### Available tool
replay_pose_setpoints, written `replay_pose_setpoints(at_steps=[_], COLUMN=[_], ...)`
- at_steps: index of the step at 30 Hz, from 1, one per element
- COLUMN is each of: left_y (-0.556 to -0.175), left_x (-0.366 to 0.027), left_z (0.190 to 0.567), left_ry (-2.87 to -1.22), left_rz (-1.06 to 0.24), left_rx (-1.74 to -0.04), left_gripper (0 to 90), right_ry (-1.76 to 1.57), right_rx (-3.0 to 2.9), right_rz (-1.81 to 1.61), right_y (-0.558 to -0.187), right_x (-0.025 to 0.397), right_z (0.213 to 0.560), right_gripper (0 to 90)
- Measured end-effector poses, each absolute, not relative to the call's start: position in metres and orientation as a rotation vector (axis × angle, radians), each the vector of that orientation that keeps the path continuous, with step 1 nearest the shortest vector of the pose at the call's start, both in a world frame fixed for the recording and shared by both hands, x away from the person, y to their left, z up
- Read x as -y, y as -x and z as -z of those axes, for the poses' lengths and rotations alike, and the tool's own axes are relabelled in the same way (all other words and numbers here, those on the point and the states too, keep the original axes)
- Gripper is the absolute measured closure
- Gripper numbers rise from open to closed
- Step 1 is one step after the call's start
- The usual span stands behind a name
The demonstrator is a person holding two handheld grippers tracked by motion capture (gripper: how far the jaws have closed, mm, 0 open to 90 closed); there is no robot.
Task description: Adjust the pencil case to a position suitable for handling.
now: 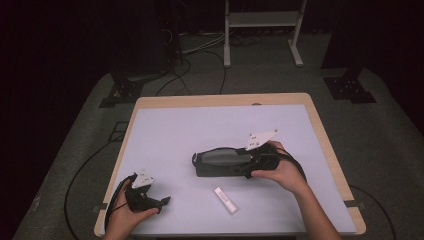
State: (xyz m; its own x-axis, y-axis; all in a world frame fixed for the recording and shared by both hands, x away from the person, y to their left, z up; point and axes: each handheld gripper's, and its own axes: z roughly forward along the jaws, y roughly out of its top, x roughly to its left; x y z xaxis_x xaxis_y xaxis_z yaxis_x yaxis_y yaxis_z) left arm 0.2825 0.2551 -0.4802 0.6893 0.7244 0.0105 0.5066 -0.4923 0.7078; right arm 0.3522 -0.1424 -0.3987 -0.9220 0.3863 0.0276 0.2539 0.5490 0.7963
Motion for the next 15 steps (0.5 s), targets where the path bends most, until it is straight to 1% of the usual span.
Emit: replay_pose_setpoints(at_steps=[4, 15], left_y=[-0.282, -0.282], left_x=[-0.255, -0.255], left_z=[0.480, 0.480], left_ry=[-2.200, -2.200], left_rz=[-0.402, -0.403], left_rx=[-0.939, -0.939], left_gripper=[0.0, 0.0], right_ry=[-0.571, -0.610], right_rx=[-2.619, -2.583], right_rz=[-1.317, -1.320], right_y=[-0.347, -0.331], right_x=[0.148, 0.161], right_z=[0.399, 0.401], right_gripper=[26.2, 24.8])
